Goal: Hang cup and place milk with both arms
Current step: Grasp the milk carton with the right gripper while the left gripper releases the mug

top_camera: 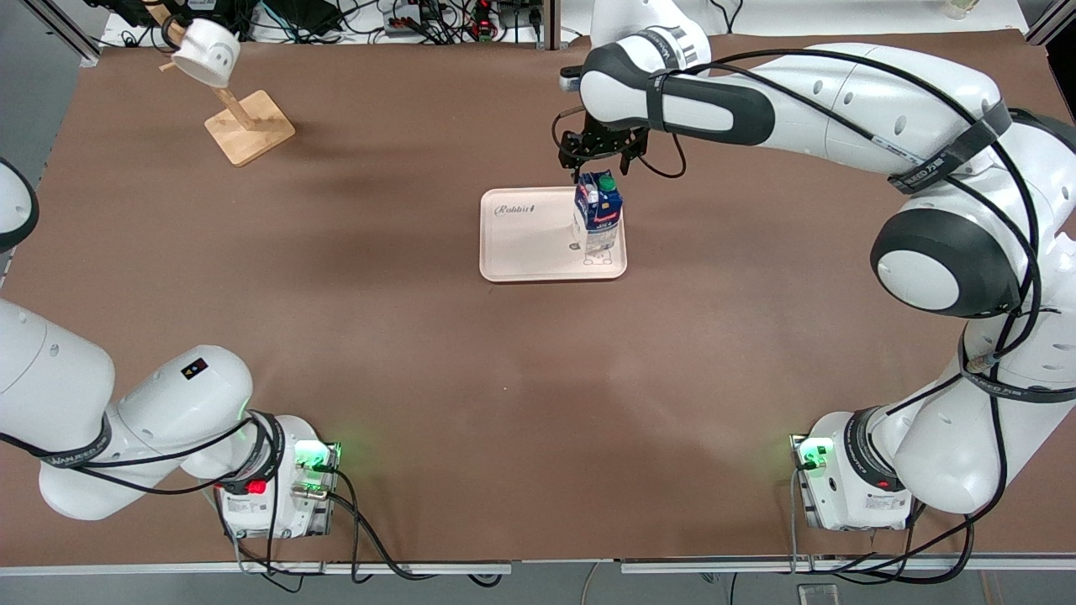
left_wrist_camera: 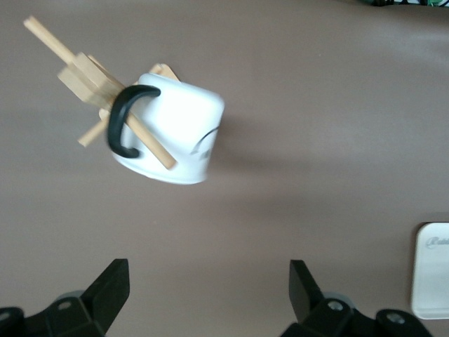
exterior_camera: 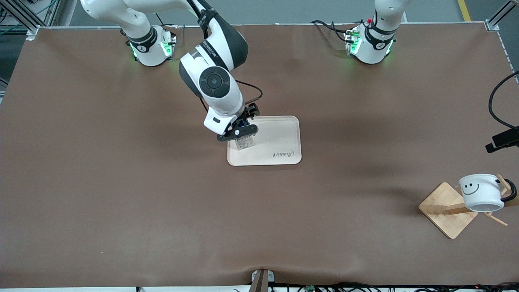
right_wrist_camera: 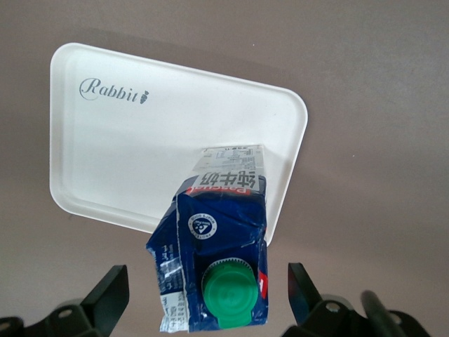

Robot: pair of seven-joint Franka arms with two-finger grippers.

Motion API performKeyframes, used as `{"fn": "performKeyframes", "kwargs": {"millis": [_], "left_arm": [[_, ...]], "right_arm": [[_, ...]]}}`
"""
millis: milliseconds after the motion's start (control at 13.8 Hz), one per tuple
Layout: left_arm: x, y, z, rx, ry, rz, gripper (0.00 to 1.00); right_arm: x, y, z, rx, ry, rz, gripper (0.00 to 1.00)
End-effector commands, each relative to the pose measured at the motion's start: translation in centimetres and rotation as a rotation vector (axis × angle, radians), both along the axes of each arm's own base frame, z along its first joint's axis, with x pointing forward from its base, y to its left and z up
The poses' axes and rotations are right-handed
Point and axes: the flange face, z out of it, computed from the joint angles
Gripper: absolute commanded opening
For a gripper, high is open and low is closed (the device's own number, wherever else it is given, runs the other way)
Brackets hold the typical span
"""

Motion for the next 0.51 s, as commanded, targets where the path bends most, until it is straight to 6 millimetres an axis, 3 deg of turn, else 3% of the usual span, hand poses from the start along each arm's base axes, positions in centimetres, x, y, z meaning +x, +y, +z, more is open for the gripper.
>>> {"fn": "performKeyframes", "kwargs": {"millis": [0, 434], "left_arm": [[-1.1, -2.4, 1.9, 0.006, 0.007, 0.045, 1.00], [-1.7, -4.7, 3.1, 0.027, 0.012, 0.029, 1.00]], "right_arm": [[0.1, 0.1, -0.2, -0.005, -0.016, 0.043, 1.00], [-0.4, 0.8, -1.5, -0.027, -0.014, 0.072, 1.00]]}}
